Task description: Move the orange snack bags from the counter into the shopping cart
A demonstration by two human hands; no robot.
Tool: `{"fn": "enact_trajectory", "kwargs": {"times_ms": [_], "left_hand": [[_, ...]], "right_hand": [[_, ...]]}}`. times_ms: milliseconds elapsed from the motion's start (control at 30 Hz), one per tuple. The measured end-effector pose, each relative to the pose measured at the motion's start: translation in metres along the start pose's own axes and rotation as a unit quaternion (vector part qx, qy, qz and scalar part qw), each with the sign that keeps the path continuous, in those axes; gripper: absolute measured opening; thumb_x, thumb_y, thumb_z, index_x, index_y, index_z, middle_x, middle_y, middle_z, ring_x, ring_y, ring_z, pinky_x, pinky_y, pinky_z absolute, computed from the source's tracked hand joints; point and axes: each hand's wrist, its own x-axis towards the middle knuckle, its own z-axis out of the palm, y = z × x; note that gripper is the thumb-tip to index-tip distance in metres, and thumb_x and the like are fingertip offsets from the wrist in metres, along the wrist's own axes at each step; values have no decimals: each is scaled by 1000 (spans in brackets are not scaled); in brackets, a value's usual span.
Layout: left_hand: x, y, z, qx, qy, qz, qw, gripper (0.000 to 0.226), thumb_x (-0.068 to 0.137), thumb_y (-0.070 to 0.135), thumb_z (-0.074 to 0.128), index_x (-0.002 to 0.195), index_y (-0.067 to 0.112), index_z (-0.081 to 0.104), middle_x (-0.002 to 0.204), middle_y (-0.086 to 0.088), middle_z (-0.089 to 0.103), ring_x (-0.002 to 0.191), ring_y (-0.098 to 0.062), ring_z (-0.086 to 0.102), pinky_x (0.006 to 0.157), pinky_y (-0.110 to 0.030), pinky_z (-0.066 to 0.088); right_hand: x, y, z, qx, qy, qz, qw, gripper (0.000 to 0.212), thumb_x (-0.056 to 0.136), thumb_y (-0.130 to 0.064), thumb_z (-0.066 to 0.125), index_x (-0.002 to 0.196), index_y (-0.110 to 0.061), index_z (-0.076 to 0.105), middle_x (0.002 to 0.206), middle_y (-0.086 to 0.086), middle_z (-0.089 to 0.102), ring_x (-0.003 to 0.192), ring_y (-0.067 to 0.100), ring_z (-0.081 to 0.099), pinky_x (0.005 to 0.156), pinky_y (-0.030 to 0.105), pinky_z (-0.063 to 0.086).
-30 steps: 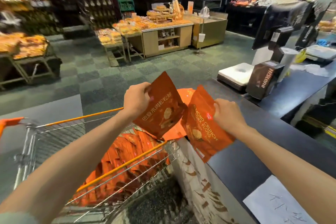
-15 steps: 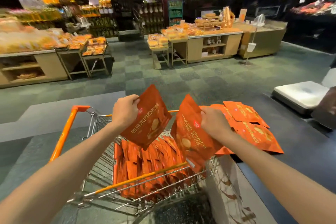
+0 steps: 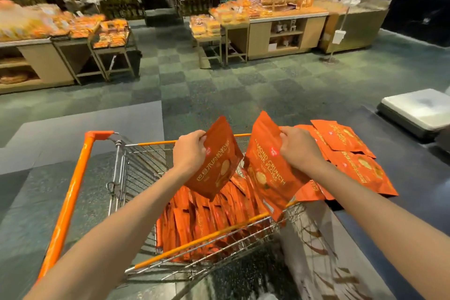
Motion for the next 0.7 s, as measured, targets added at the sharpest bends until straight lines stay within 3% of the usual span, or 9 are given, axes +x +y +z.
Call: {"fn": "enact_trajectory", "kwargs": {"times_ms": [100,233,333,467,567,700], "left_hand": [[9,8,31,-23,9,-11,1000,19,91,15,50,91,10,69,92,-16,72,89,-39,63,70,-43,49],[27,22,78,-51,7,-34,998,18,91,12,52,96,8,69,94,-18,71,91,-39,63,72,-42,47],[50,32,112,-67,-12,-57,996,18,93,12,52,97,8,69,95,-17,71,91,-38,63,72,-40,44],[84,46,159,-80,-42,-77,993,18,93,14,51,96,10,69,93,-18,71,90,-39,64,71,-41,46],[103,59,187,-82,-59,-83,991,18,93,14,51,91,9,68,91,-17,71,87,-38,63,68,-40,43],[119,64,221,-122,-38,-147,981,19,92,9,51,98,8,69,95,-16,72,90,-36,63,72,-37,43]], "right_hand": [[12,13,10,-15,-11,10,1000,21,91,-11,45,70,-12,46,86,24,65,86,46,58,63,42,39],[33,40,24,-16,-40,42,998,19,89,-9,46,71,-12,50,89,27,65,88,46,59,63,41,37],[56,63,36,-9,-77,53,996,21,85,-5,46,67,-13,42,86,26,65,86,46,59,61,37,30],[92,93,42,-1,-114,74,991,17,88,-9,44,73,-10,51,92,25,67,90,44,60,65,40,40],[119,110,43,3,-140,82,987,22,90,-8,43,69,-13,45,92,25,65,92,45,58,64,38,33],[142,122,48,-30,-160,65,984,14,88,-10,44,76,-13,51,95,25,65,95,44,59,67,41,40]]}}
